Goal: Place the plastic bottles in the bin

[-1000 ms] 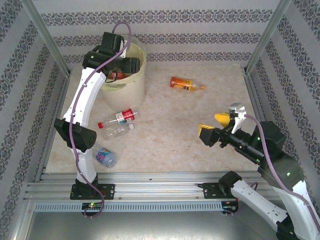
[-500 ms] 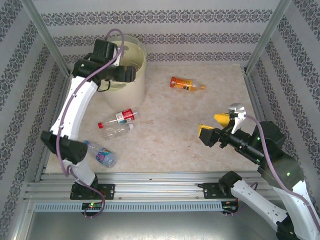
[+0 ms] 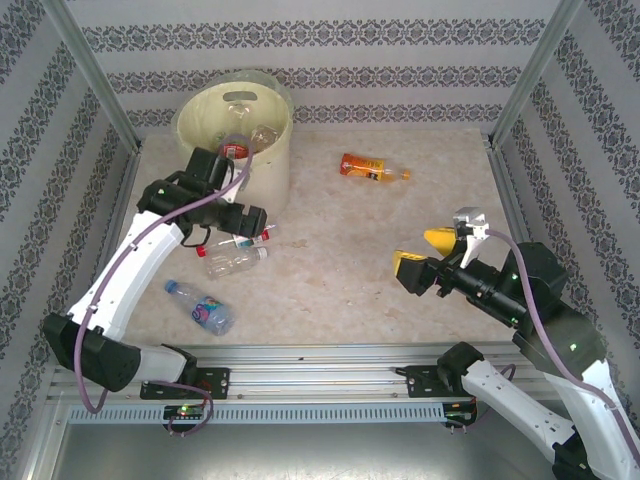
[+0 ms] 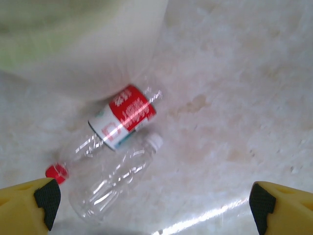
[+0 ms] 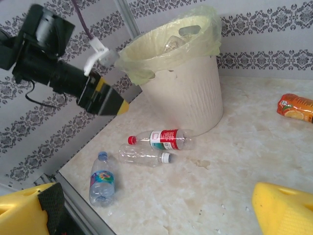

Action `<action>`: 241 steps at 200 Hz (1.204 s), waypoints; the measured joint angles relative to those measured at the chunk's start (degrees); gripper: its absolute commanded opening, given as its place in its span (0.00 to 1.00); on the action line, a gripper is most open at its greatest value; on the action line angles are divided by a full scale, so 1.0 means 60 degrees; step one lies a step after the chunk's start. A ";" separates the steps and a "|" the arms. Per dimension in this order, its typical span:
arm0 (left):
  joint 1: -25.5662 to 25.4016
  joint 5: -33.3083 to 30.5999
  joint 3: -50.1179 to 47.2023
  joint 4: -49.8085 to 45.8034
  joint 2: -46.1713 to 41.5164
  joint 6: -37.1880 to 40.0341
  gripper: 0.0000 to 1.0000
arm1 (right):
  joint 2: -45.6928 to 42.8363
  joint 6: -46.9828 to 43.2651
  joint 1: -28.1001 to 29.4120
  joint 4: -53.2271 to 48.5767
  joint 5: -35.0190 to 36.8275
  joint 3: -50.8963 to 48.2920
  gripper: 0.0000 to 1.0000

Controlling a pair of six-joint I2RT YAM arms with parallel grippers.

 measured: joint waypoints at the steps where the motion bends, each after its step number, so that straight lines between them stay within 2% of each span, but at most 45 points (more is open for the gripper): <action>1: 0.0000 0.0000 -0.0047 0.0004 0.0000 -0.0007 1.00 | 0.0000 0.0007 0.0000 0.0000 -0.0004 -0.0004 0.98; 89: -0.0076 -0.0226 -0.2412 0.0670 0.0259 0.0117 1.00 | -0.0280 0.0080 0.0000 0.0000 -0.0066 -0.0047 0.98; 147: -0.0080 -0.0707 -0.2481 0.0973 0.1541 0.0474 1.00 | -0.0291 0.0084 0.0000 0.0000 -0.0066 -0.0164 0.98; 241: -0.0401 -0.2328 -0.2463 0.1013 0.3366 0.0860 1.00 | -0.0372 0.0076 0.0000 -0.0007 -0.0062 -0.0164 0.98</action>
